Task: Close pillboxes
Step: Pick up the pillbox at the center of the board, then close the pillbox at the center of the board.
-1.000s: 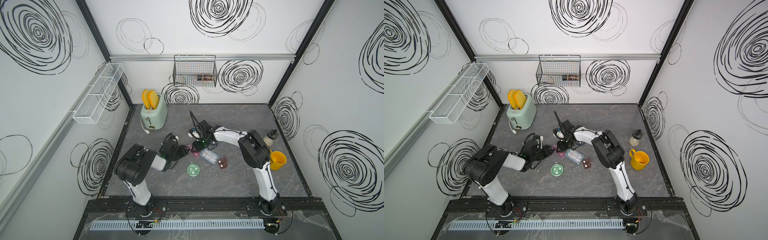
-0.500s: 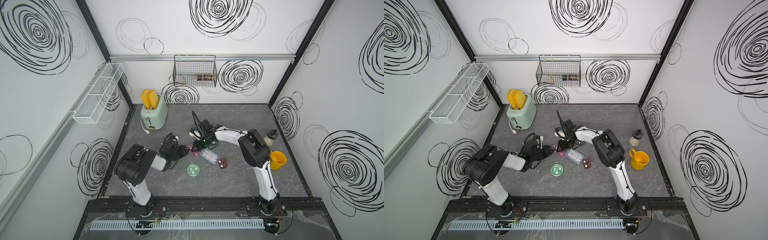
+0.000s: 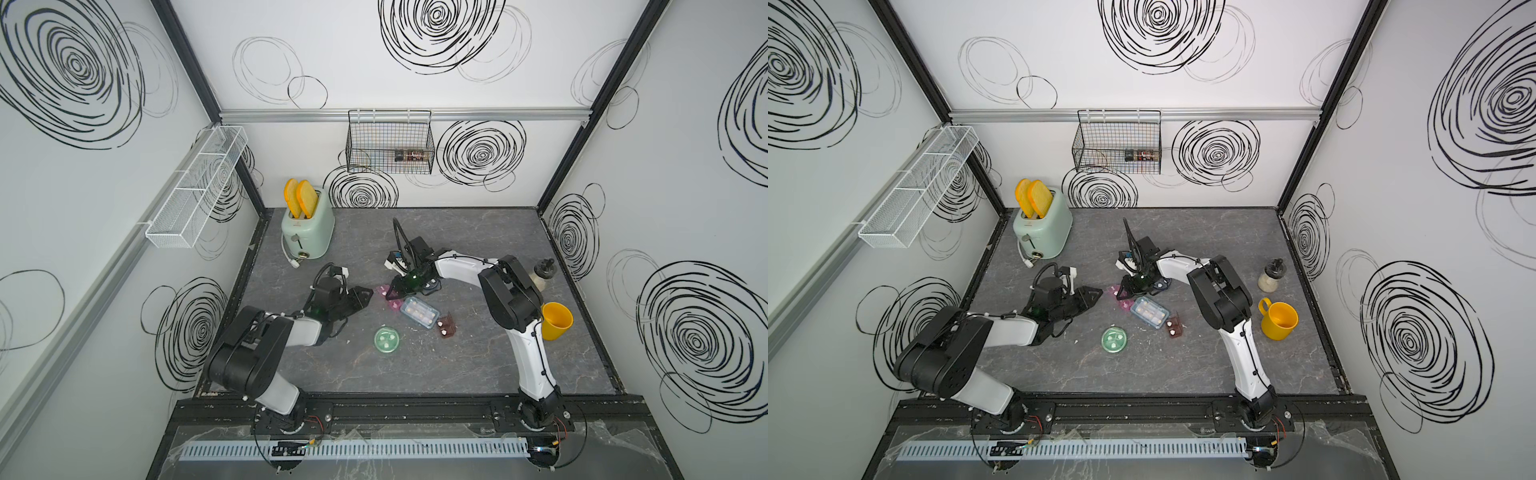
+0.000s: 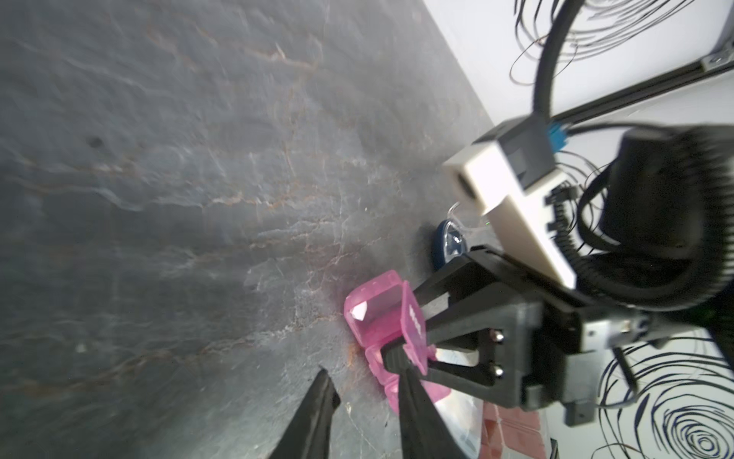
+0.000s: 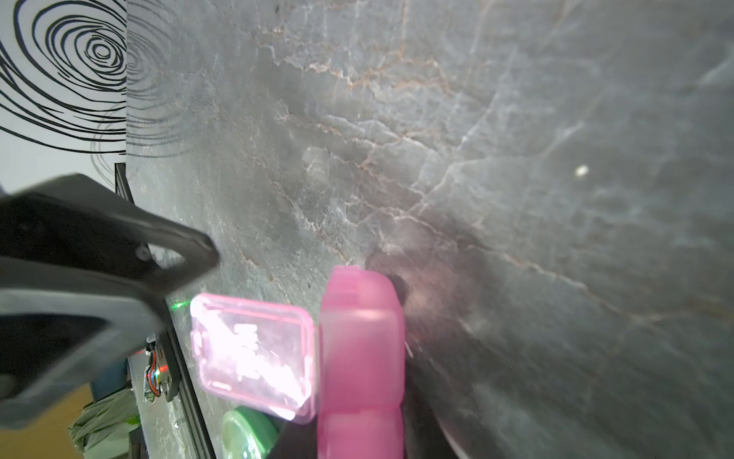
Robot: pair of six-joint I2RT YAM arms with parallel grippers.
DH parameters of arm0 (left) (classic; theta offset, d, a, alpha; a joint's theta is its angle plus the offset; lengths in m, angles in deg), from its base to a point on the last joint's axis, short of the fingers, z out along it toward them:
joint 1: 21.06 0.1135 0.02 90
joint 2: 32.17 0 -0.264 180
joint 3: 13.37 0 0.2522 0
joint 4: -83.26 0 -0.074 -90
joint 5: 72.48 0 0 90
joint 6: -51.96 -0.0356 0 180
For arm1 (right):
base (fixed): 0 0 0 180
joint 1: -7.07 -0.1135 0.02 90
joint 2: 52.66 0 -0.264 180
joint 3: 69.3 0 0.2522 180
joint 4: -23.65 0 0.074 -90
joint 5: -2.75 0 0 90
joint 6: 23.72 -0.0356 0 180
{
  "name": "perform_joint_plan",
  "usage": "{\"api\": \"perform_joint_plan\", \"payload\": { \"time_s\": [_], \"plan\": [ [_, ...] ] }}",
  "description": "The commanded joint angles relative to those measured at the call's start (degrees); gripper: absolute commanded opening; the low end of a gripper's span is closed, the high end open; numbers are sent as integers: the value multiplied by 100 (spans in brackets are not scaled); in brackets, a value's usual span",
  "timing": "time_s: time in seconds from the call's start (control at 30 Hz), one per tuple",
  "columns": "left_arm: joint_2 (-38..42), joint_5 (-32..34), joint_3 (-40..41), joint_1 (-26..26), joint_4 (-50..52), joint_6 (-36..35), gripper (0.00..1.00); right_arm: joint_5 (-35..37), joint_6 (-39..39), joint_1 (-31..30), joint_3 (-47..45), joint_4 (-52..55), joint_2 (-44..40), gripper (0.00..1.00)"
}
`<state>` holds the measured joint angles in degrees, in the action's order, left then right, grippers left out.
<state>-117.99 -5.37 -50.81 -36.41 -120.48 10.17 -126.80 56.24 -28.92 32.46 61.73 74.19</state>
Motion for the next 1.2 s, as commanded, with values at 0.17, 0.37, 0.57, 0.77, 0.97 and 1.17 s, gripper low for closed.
{"api": "perform_joint_plan", "payload": {
  "time_s": [0.17, 0.37, 0.57, 0.77, 0.97, 1.17],
  "plan": [
    [339, -312, -645, -9, 682, -673, 75, -514, 182, 38, 122, 102, 103, 10],
    [255, -1256, -344, 415, -468, -479, 96, -1132, 338, 219, 438, 625, 84, 9],
    [-83, -2059, -251, 490, -2126, 527, 96, -1741, 415, 477, 761, 1158, -40, 9],
    [-260, -2086, -145, 347, -2780, 953, 96, -2021, 376, 557, 764, 1183, -59, 9],
    [-505, -1913, -294, 159, -2680, 1011, 96, -2098, 361, 558, 731, 1139, -155, 9],
    [-792, -1619, -339, 90, -2676, 1182, 96, -2237, 195, 567, 544, 832, -274, 9]
  ]
}}
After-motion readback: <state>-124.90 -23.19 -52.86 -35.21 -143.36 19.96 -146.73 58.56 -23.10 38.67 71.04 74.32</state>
